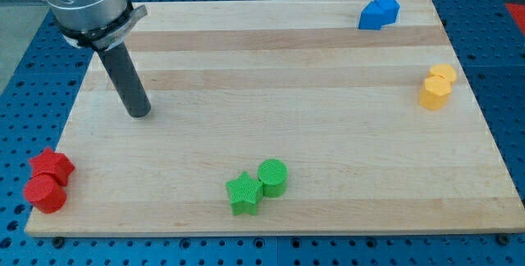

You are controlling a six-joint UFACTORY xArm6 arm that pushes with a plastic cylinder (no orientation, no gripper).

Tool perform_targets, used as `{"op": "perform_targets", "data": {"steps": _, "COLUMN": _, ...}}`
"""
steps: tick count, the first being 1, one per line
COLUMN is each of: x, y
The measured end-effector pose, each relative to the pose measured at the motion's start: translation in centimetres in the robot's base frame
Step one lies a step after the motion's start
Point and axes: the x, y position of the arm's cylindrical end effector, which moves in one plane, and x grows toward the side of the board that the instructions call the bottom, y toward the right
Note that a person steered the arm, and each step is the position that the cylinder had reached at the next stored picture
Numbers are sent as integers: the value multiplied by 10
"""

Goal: Push the red circle along with the red star slightly up

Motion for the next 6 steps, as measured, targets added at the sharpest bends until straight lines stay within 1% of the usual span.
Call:
{"op": "perform_targets", "data": {"steps": 1, "x": 31, "y": 34}}
{"op": "perform_targets", "data": {"steps": 2, "x": 90, "y": 43}}
{"op": "perform_targets", "data": {"steps": 3, "x": 159, "y": 43}}
{"op": "perform_targets", "data": {"steps": 4, "x": 166, "y": 33}}
{"op": "perform_targets", "data": {"steps": 5, "x": 165, "y": -72}}
{"op": "perform_targets", "data": {"steps": 6, "x": 157, "y": -115}}
